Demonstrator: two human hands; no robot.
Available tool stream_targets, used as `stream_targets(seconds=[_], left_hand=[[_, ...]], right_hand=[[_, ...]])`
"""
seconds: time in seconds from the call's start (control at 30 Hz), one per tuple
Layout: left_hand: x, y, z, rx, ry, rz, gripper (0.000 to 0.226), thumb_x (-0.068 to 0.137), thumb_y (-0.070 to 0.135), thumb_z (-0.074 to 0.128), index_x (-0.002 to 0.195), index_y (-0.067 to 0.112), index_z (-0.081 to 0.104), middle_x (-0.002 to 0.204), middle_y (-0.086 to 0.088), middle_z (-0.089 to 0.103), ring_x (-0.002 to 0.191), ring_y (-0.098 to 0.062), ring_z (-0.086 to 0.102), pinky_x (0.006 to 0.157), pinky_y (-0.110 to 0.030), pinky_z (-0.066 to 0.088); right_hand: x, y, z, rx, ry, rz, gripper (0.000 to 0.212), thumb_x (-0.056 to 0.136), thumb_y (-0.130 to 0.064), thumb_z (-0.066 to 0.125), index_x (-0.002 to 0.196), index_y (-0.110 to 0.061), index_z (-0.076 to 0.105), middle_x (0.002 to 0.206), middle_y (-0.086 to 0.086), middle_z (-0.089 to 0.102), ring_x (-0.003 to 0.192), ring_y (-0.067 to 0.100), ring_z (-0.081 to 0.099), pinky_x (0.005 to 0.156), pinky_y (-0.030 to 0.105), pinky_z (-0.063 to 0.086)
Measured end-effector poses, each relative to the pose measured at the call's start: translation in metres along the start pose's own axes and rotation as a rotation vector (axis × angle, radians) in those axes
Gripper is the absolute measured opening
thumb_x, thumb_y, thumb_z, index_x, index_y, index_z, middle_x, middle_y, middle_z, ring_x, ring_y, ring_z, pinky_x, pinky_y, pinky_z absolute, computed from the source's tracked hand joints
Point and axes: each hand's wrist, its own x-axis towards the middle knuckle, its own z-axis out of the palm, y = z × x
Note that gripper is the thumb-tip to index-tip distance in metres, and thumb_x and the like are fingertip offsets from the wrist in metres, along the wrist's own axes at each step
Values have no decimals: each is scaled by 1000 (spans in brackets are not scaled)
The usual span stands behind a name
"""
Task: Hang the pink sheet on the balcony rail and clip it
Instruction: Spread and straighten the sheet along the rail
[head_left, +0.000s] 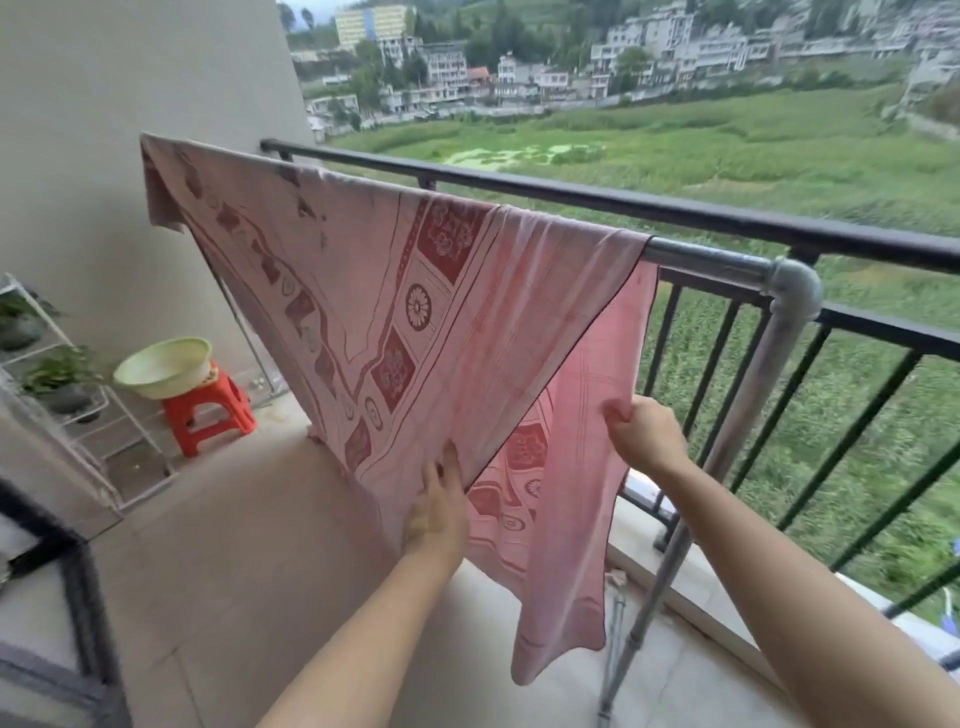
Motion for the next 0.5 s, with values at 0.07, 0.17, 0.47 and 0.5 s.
stream_targets(seconds=[0.07,0.17,0.47,0.5], left_hand=[[-9,-6,11,-21,-126,-33,83,92,3,36,151,37,-12,139,-3,24,106,-34,57,93,-45,46],[-14,-24,16,2,-244,-41,91,92,4,47,150,40,-13,141,-5,24,114,-34,53,97,-43,44],[-17,-40,13,-119,-235,14,79,87,0,42,150,34,8,133,-5,29,111,-31,54,90,-37,44],[-18,-38,16,-190,-218,33,69,86,1,42,146,28,19,131,-5,31,110,-31,53,88,-36,44]], right_hand=[[0,-1,3,-1,-13,-17,26,95,-33,49,94,-11,64,101,20,68,99,38,63,76,36,46],[-1,-3,5,98,55,22,72,84,-20,65,146,-10,30,141,19,38,112,33,52,87,36,43],[-52,-85,37,290,-486,-106,139,51,-75,82,157,-23,9,165,9,7,151,24,10,121,49,5],[-55,-96,39,411,-625,-93,123,55,-77,79,153,-23,30,158,5,33,146,21,30,122,49,18]])
